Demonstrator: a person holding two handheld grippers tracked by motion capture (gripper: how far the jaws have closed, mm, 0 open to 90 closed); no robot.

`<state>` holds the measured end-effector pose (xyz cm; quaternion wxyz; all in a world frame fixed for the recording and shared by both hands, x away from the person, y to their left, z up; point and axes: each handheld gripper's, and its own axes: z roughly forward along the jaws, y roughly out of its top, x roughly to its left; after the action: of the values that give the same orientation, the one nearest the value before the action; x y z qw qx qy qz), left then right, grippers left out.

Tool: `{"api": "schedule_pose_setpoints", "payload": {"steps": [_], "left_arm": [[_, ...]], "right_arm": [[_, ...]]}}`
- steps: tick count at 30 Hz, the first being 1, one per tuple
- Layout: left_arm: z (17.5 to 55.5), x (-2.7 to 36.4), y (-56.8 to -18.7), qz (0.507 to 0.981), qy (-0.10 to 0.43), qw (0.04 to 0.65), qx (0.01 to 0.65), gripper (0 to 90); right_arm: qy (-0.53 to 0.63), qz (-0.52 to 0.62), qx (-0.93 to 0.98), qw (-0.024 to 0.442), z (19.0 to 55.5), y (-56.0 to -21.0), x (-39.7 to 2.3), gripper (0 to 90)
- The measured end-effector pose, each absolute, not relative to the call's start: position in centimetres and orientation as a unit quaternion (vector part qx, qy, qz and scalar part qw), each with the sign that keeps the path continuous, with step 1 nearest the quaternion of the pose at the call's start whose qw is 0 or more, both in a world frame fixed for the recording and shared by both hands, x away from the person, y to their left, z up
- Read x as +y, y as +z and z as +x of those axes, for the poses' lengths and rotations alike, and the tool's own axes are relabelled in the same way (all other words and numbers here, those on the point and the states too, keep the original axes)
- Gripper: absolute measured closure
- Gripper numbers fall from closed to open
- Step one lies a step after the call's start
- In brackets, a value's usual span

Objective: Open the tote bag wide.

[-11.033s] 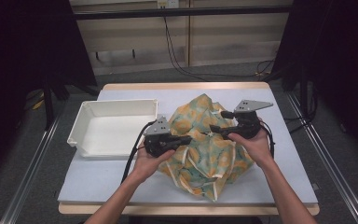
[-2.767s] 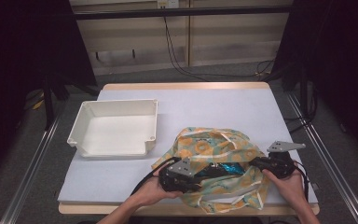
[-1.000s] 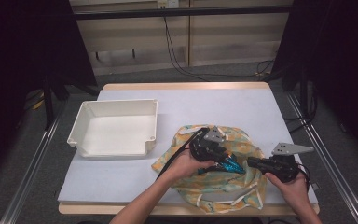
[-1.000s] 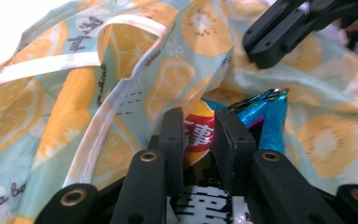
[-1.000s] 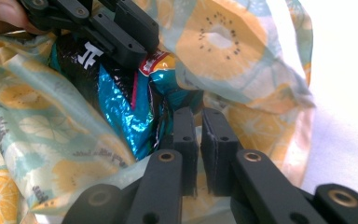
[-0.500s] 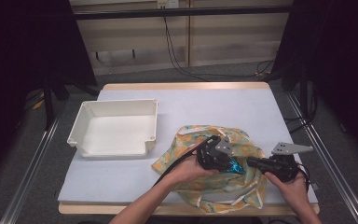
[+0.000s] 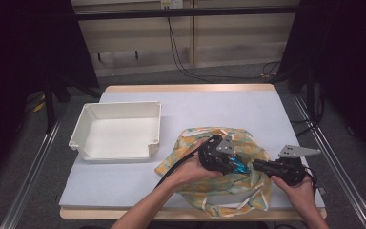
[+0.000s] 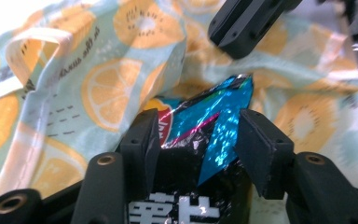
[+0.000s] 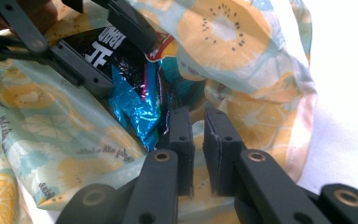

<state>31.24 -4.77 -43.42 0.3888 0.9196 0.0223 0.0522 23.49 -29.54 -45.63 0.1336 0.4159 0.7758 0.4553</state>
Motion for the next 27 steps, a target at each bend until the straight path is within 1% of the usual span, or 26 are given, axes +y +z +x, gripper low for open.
{"api": "schedule_pose_setpoints", "payload": {"steps": [3, 6, 8, 9, 13, 15, 17, 18, 19, 24, 26, 27], "left_arm": [[31.2, -4.9, -43.6, 0.917, 0.055, 0.395, 0.022, 43.5], [31.1, -5.0, -43.6, 0.917, 0.07, 0.392, 0.017, 41.0], [31.1, -5.0, -43.2, 0.915, 0.082, 0.395, 0.02, 40.3], [31.2, -5.0, -43.0, 0.914, 0.075, 0.398, 0.02, 40.3], [31.6, -5.2, -43.3, 0.922, 0.087, 0.378, 0.013, 40.0], [31.6, -5.3, -43.6, 0.921, 0.08, 0.382, 0.012, 39.9], [31.5, -5.4, -43.7, 0.921, 0.074, 0.381, 0.005, 38.0], [31.4, -5.5, -43.8, 0.922, 0.073, 0.38, 0.002, 36.6], [31.2, -5.6, -43.8, 0.924, 0.084, 0.374, -0.005, 36.5], [30.8, -5.8, -44.1, 0.925, 0.075, 0.373, -0.024, 35.1], [30.6, -5.8, -44.2, 0.926, 0.073, 0.369, -0.029, 34.1], [30.6, -5.9, -44.3, 0.93, 0.072, 0.357, -0.037, 32.4]], "right_arm": [[0.455, 0.418, 0.775, 0.133, 23.5, -45.6, -29.5, 81.1], [0.453, 0.419, 0.776, 0.133, 23.5, -45.6, -29.6, 81.0], [0.454, 0.418, 0.775, 0.132, 23.5, -45.7, -29.5, 81.1], [0.453, 0.42, 0.775, 0.131, 23.5, -45.7, -29.5, 81.2], [0.451, 0.42, 0.777, 0.13, 23.5, -45.8, -29.5, 81.8], [0.451, 0.419, 0.777, 0.13, 23.5, -45.8, -29.5, 81.8], [0.452, 0.419, 0.777, 0.131, 23.5, -45.8, -29.6, 81.8], [0.452, 0.419, 0.777, 0.131, 23.6, -45.8, -29.6, 81.6], [0.451, 0.421, 0.776, 0.13, 23.5, -45.8, -29.6, 81.6], [0.452, 0.419, 0.777, 0.13, 23.6, -45.8, -29.6, 81.3], [0.451, 0.421, 0.776, 0.13, 23.5, -45.8, -29.6, 81.3], [0.451, 0.421, 0.776, 0.13, 23.5, -45.8, -29.6, 81.2]]}}
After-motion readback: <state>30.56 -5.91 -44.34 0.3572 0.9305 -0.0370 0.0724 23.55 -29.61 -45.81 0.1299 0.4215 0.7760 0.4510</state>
